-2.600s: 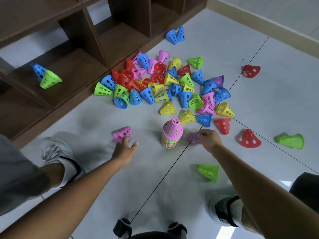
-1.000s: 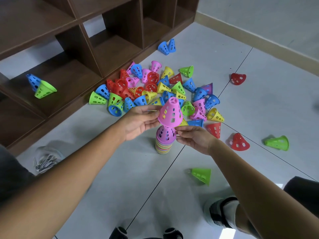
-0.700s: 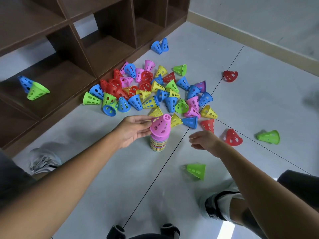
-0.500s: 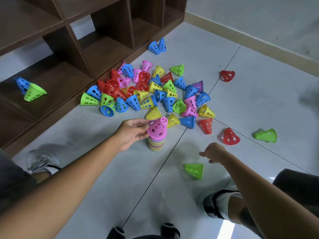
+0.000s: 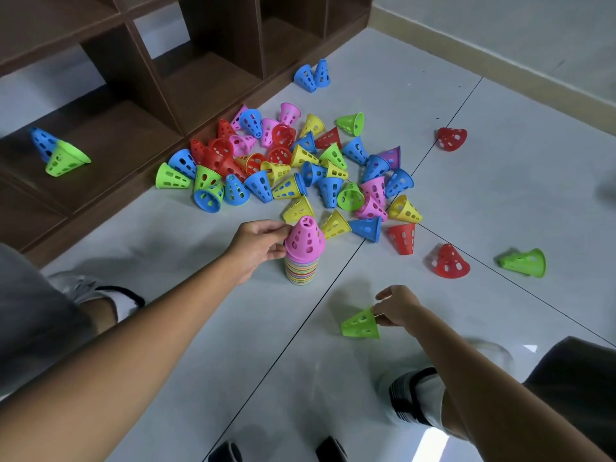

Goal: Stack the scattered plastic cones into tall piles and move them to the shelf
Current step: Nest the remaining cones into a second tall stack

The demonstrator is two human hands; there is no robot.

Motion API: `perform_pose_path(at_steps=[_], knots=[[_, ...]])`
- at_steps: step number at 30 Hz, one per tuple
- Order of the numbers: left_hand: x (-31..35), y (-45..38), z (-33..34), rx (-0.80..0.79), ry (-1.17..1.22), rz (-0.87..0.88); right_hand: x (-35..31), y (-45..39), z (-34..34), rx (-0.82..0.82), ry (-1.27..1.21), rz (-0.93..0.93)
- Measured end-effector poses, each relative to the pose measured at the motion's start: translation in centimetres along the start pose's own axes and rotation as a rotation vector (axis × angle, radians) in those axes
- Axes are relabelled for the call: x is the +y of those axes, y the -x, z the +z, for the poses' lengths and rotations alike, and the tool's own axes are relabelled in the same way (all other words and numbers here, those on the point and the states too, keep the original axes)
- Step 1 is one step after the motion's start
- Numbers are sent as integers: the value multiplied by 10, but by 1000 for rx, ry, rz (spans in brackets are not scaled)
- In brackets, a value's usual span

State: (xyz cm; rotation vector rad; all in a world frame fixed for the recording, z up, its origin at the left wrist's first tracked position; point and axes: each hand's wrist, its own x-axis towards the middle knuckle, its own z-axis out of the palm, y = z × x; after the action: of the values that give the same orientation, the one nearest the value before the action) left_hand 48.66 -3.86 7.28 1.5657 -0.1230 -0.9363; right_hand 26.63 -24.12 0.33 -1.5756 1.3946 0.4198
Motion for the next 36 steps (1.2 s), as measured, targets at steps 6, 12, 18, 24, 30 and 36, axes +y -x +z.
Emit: perform_pose_path(at_steps=[6, 12, 18, 24, 30, 36], knots=[[1, -4, -2, 20, -84, -18, -3, -4, 1, 41, 24, -85], [11, -17, -4, 14, -174, -41, -42, 7, -28, 1, -283, -155], [13, -27, -11, -6, -279, -69, -110, 44, -62, -249, -597, -399], [17, -40, -24, 26, -323, -60, -163, 57, -58, -406, -534, -477], [21, -65, -49, 178, -388, -35, -179, 67, -36, -491, -406, -438], [17, -99, -92, 336, -475, -6, -171, 61, -27, -466, -286, -375]])
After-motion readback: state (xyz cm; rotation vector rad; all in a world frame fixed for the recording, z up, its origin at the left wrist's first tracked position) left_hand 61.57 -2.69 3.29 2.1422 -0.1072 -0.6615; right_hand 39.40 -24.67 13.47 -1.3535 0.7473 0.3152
